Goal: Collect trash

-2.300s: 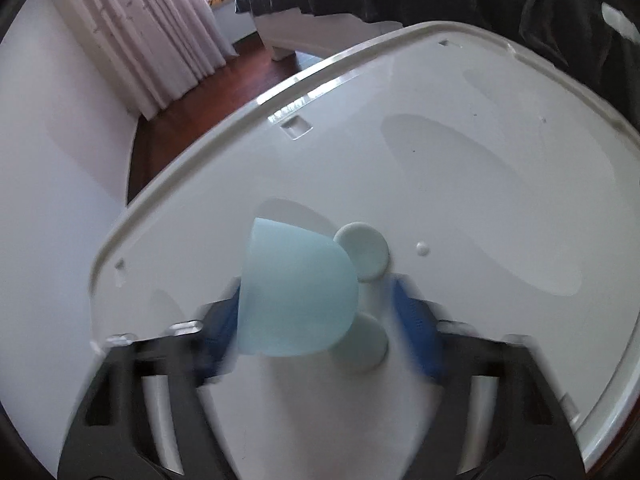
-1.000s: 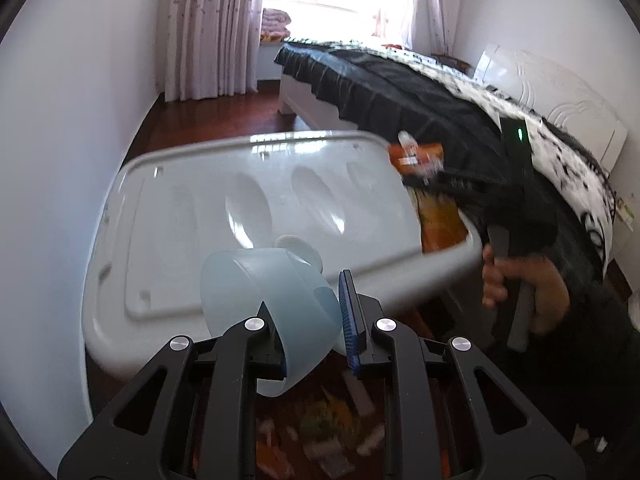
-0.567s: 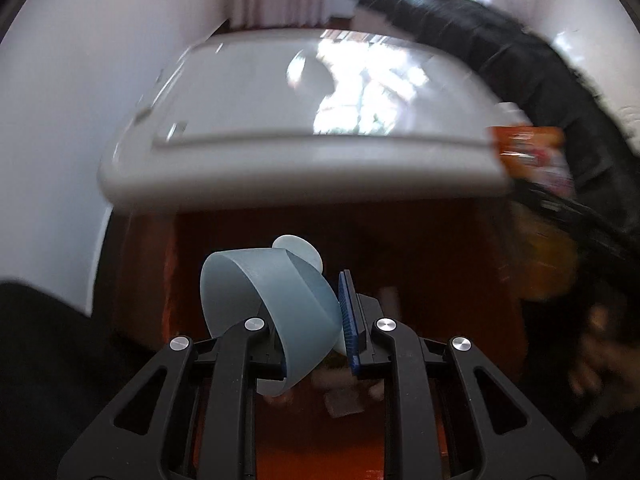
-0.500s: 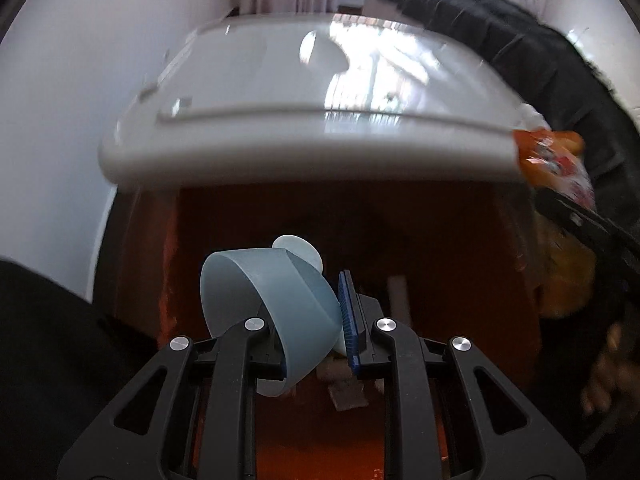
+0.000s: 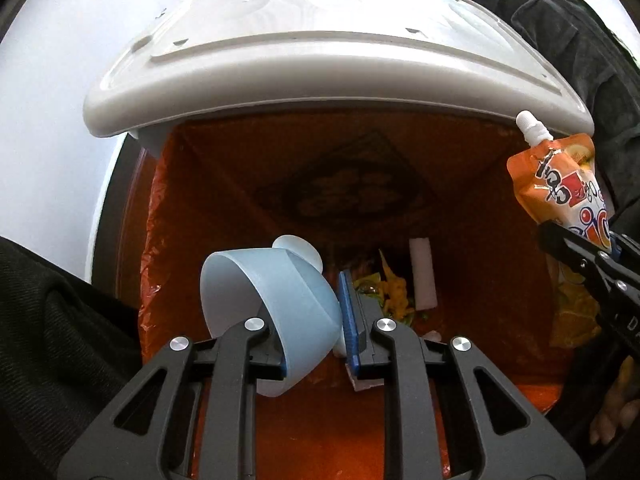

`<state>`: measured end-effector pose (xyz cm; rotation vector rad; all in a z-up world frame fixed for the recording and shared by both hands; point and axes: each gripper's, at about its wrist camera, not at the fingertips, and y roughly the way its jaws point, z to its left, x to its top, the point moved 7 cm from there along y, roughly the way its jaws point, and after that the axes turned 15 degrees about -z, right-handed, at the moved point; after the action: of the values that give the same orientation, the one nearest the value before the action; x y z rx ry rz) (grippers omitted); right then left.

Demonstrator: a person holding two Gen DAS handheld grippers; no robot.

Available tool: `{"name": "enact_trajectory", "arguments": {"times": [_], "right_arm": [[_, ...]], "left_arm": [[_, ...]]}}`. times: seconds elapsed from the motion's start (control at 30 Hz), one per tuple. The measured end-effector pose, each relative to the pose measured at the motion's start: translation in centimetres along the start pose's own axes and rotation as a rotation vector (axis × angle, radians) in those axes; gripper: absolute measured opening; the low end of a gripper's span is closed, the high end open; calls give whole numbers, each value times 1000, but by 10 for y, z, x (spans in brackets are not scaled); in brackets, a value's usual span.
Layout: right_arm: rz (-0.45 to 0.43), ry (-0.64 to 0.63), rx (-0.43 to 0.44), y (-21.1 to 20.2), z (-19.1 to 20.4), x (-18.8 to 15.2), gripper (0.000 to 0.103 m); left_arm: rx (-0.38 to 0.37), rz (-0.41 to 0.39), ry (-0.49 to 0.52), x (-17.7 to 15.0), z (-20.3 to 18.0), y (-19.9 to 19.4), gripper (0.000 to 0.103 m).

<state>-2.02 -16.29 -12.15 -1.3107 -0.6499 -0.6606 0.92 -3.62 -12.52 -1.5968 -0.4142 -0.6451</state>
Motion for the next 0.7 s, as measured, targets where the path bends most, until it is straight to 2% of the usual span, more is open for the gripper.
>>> {"name": "enact_trajectory", "arguments": {"times": [0.3, 0.33, 0.37, 0.4, 0.43, 0.53, 0.7], "right_arm": [[17, 2, -1, 6, 3, 1, 43], [21, 4, -2, 7, 3, 1, 55], [21, 5, -12, 7, 2, 1, 67], [2, 9, -35, 5, -1, 4, 83], [-17, 19, -42, 3, -3, 6, 83], [-51, 75, -52, -2, -13, 12, 83], [-56, 108, -59, -3, -19, 13, 83]], "left_arm": [[-2, 4, -6, -1, -6, 1, 19], [0, 8, -8, -1, -5, 1, 22], [4, 17, -11, -1, -5, 2, 42], [11, 25, -15, -1, -3, 3, 60], [24, 21, -20, 0, -1, 2, 88], [17, -21, -26, 6, 0, -3, 90], [27, -1, -15, 2, -2, 0, 90]]}}
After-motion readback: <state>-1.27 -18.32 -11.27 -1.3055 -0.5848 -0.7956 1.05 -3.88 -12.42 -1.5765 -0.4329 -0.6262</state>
